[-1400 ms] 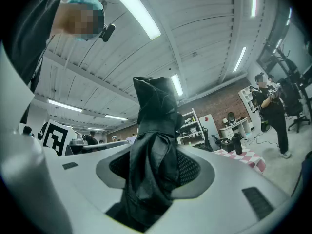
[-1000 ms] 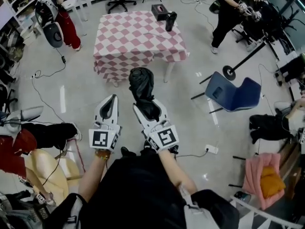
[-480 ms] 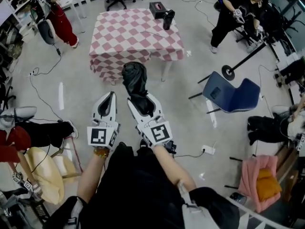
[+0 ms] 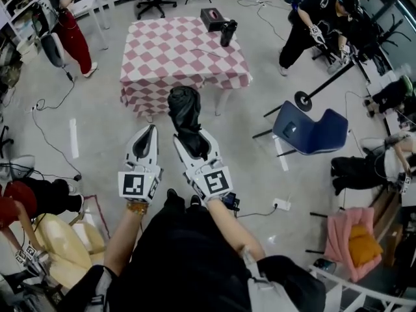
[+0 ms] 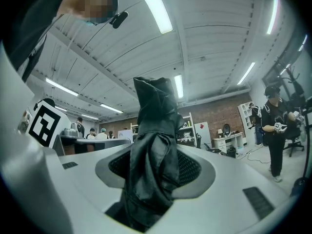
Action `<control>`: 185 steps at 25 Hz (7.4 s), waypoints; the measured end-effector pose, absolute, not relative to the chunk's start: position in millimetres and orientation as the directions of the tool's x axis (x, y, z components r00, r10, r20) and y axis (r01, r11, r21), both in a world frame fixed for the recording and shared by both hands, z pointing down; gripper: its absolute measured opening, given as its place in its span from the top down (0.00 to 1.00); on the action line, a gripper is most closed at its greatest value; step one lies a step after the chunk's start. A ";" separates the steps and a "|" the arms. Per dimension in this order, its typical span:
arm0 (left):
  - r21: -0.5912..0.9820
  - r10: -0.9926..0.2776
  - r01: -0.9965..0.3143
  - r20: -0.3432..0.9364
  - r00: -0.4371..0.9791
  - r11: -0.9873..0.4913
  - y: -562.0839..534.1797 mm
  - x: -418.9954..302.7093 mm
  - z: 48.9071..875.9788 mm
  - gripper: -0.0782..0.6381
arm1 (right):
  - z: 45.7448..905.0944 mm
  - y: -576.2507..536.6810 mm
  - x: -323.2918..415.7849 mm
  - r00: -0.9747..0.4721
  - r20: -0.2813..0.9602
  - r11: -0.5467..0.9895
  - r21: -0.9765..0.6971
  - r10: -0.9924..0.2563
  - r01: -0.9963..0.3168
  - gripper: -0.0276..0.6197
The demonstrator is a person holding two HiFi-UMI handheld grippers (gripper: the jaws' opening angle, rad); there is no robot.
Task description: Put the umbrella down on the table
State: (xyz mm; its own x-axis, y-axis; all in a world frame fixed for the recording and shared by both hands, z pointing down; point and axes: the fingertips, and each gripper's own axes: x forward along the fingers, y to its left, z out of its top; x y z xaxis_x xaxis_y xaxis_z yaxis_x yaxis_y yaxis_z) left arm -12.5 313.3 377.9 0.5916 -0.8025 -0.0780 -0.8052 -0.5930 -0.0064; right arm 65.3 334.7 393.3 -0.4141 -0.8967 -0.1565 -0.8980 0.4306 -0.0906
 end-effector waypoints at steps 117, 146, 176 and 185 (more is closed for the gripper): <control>0.013 -0.807 -0.815 0.133 0.576 -0.579 -220.2 8.0 428.2 0.87 | 463.9 -286.3 149.8 -0.508 0.121 0.467 -0.257 -0.853 -0.846 0.62; 0.080 -0.818 -0.841 0.199 0.540 -0.535 -207.4 -16.5 460.0 0.87 | 592.2 -384.3 121.6 -0.577 0.427 0.443 -0.376 -0.696 -0.814 0.62; 0.089 -0.846 -0.882 0.253 0.469 -0.462 -229.1 -66.3 477.0 0.87 | 731.9 -462.3 101.8 -0.470 0.709 0.276 -0.380 -0.525 -0.883 0.62; 0.099 -0.855 -0.891 0.253 0.453 -0.443 -226.7 -79.7 481.1 0.87 | 749.0 -468.6 102.5 -0.447 0.732 0.221 -0.391 -0.513 -0.893 0.62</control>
